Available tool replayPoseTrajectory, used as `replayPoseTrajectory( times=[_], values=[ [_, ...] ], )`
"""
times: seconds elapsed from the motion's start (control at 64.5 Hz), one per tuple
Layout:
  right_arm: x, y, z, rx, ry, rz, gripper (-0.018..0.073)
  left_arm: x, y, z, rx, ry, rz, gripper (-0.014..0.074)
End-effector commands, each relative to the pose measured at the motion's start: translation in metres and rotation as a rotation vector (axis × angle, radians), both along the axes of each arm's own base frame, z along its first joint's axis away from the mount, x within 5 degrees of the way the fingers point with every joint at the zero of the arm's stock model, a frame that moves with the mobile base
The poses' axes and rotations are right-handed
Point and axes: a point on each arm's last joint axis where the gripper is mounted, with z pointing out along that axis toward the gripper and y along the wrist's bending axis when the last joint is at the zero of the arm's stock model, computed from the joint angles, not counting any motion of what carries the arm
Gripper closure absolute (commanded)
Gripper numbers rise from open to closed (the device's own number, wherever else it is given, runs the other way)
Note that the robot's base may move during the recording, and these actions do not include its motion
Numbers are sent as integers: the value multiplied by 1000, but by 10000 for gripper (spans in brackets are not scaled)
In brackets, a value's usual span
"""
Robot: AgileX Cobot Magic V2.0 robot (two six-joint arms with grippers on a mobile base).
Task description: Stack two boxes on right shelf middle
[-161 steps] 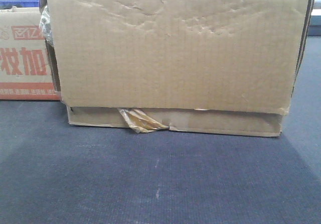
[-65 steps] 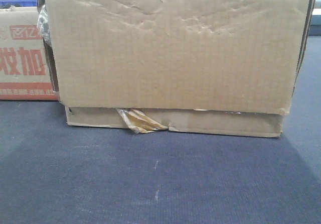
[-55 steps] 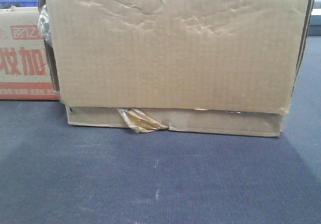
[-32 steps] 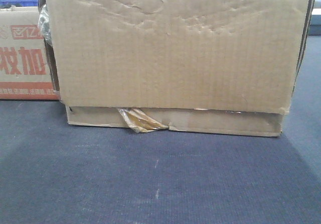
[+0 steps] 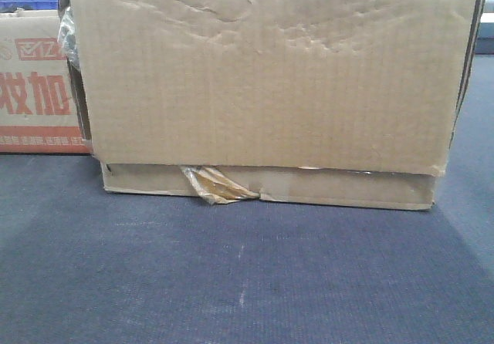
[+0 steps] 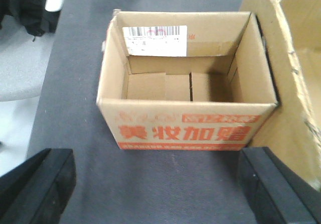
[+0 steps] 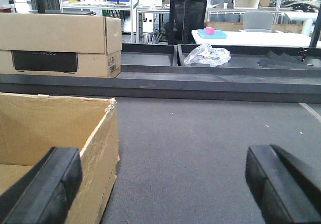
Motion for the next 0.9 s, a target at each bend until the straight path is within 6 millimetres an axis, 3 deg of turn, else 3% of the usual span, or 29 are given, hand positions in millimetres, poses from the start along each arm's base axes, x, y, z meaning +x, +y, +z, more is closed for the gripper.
replayPoseTrajectory(
  times=[0.0, 0.202, 0.45, 0.651, 0.883],
  values=[
    [1, 0, 3, -11, -11, 0, -9, 21, -3, 5, 33, 66, -39, 36],
    [1, 0, 2, -11, -4, 1, -9, 77, 16, -3, 44, 191, -8, 36],
    [1, 0, 2, -11, -2, 1, -9, 134, 49, -16, 22, 215, 13, 36],
    [1, 0, 2, -11, 1, 2, -9, 175, 57, -53, 15, 213, 11, 36],
    [1, 0, 0, -12, 21, 4, -9, 203, 61, -98, 11, 282, 8, 36]
  ],
)
